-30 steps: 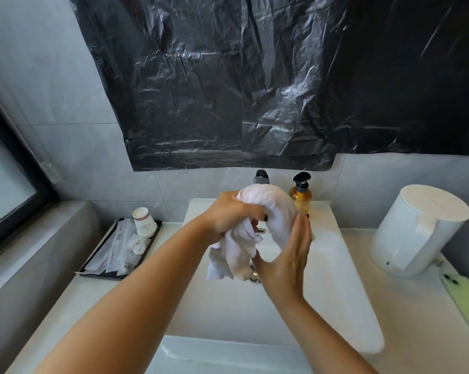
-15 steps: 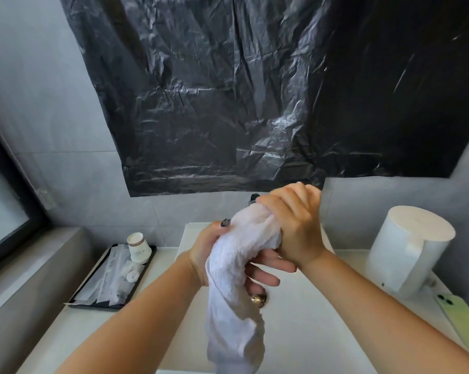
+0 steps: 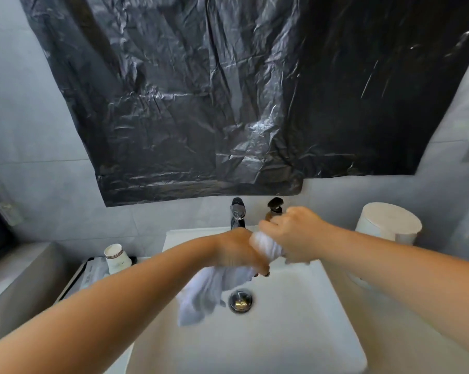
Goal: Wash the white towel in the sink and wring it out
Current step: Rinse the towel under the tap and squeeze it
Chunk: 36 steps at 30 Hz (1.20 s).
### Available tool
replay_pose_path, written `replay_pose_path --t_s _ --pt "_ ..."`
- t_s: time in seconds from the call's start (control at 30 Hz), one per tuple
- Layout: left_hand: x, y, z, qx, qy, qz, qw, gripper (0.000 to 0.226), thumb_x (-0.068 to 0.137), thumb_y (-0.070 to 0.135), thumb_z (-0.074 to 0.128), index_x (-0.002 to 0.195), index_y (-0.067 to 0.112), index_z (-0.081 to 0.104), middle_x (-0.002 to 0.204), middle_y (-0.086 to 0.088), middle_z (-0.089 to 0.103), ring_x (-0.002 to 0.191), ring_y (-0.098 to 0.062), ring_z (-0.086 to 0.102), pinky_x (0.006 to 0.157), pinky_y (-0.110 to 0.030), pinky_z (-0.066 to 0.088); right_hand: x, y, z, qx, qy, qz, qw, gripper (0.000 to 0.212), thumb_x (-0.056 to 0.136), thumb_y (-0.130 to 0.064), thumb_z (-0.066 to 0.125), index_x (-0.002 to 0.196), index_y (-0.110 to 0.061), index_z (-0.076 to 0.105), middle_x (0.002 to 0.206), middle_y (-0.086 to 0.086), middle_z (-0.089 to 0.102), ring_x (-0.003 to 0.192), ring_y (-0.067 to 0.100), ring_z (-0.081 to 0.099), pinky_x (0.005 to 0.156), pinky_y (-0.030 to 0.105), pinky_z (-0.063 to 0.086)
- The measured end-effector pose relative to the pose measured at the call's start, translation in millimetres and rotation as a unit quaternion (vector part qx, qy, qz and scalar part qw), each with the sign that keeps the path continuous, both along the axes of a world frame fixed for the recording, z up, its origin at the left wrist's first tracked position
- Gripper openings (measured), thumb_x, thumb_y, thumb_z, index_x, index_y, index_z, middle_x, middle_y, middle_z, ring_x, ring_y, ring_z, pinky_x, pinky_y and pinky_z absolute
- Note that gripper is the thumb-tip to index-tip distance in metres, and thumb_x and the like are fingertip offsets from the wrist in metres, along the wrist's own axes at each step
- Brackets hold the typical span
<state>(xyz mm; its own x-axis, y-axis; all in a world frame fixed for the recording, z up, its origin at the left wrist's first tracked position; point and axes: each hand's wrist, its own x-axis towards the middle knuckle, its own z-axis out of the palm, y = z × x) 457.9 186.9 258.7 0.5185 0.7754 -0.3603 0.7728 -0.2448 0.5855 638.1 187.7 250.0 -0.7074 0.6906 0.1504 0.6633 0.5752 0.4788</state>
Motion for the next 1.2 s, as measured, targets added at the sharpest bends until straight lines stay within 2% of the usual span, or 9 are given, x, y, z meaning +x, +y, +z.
replay_pose_path --t_s 0.1,0.27,0.43,0.57,0.67,0.77,0.9,1.0,1.2 --pt "5.0 4.2 -10.2 0.142 0.166 -0.020 0.976 0.047 0.075 0.036 0.078 0.112 0.017 0.056 0.097 -0.001 0.059 0.086 -0.021 0.056 0.070 -0.030 0.047 -21.4 -6.9 -13.4 -0.128 0.041 -0.155 0.979 0.044 0.078 -0.029 0.068 0.116 -0.019 0.048 0.107 0.005 0.064 0.096 0.030 0.063 0.068 0.032 0.040" --pt "2.0 9.8 -16.8 0.241 0.245 -0.040 0.938 0.041 0.082 0.035 0.068 0.114 0.018 0.051 0.098 -0.002 0.057 0.080 -0.023 0.052 0.065 -0.032 0.044 -36.0 7.9 -18.2 -0.278 0.126 -0.229 0.925 0.014 0.075 -0.025 0.065 0.081 -0.025 0.052 0.084 -0.002 0.061 0.077 0.022 0.058 0.054 0.025 0.039" --pt "-0.9 23.5 -27.4 0.329 0.303 -0.100 0.889 0.040 0.085 0.034 0.063 0.119 0.017 0.051 0.109 -0.005 0.063 0.089 -0.028 0.061 0.068 -0.034 0.044 -39.0 27.6 -42.0 -0.400 0.220 -0.286 0.843 0.021 0.069 -0.028 0.067 0.071 -0.025 0.047 0.073 -0.003 0.056 0.064 0.016 0.055 0.061 0.029 0.047" --pt "-5.7 28.8 -37.4 0.363 0.345 -0.144 0.854 0.036 0.087 0.034 0.060 0.117 0.017 0.050 0.107 -0.004 0.063 0.086 -0.028 0.061 0.066 -0.033 0.042 -46.5 23.7 -55.3 -0.461 0.299 -0.341 0.763 0.029 0.059 -0.031 0.066 0.084 -0.020 0.056 0.089 0.004 0.068 0.082 0.024 0.067 0.075 0.038 0.056" --pt "-9.0 30.0 -45.0 0.367 0.359 -0.168 0.842 0.033 0.087 0.032 0.059 0.115 0.017 0.050 0.104 -0.004 0.063 0.080 -0.027 0.057 0.064 -0.033 0.042 -51.3 18.1 -63.1 -0.494 0.338 -0.359 0.716 0.030 0.059 -0.028 0.066 0.087 -0.017 0.065 0.094 0.004 0.072 0.087 0.026 0.069 0.074 0.036 0.054" --pt "-11.1 31.0 -49.3 0.368 0.365 -0.186 0.835 0.034 0.087 0.033 0.058 0.117 0.017 0.049 0.103 -0.003 0.063 0.088 -0.029 0.064 0.070 -0.036 0.052 -54.3 12.5 -64.4 -0.505 0.334 -0.369 0.705 0.034 0.059 -0.034 0.063 0.089 -0.019 0.067 0.095 0.000 0.071 0.082 0.022 0.067 0.073 0.033 0.054" --pt "-13.3 34.7 -51.7 0.389 0.369 -0.201 0.820 0.037 0.088 0.034 0.056 0.120 0.018 0.048 0.105 -0.004 0.064 0.092 -0.030 0.065 0.076 -0.038 0.055 -56.2 9.8 -59.8 -0.523 0.327 -0.369 0.695 0.020 0.070 -0.032 0.058 0.083 -0.018 0.066 0.084 -0.002 0.067 0.069 0.017 0.062 0.058 0.025 0.046" --pt "-16.0 38.4 -53.6 0.411 0.368 -0.210 0.807 0.040 0.090 0.038 0.057 0.123 0.017 0.048 0.106 -0.005 0.065 0.092 -0.031 0.066 0.074 -0.036 0.052 -57.5 10.9 -59.0 -0.527 0.309 -0.358 0.706 0.029 0.064 -0.039 0.055 0.082 -0.018 0.063 0.087 0.000 0.065 0.072 0.019 0.061 0.062 0.027 0.046" --pt "-22.7 43.9 -62.4 0.432 0.350 -0.210 0.804 0.041 0.089 0.042 0.058 0.121 0.018 0.049 0.101 -0.005 0.068 0.086 -0.032 0.066 0.066 -0.032 0.043 -59.6 7.2 -60.3 -0.551 0.338 -0.344 0.681 0.032 0.059 -0.039 0.056 0.082 -0.018 0.063 0.086 0.001 0.065 0.076 0.021 0.061 0.068 0.029 0.047"
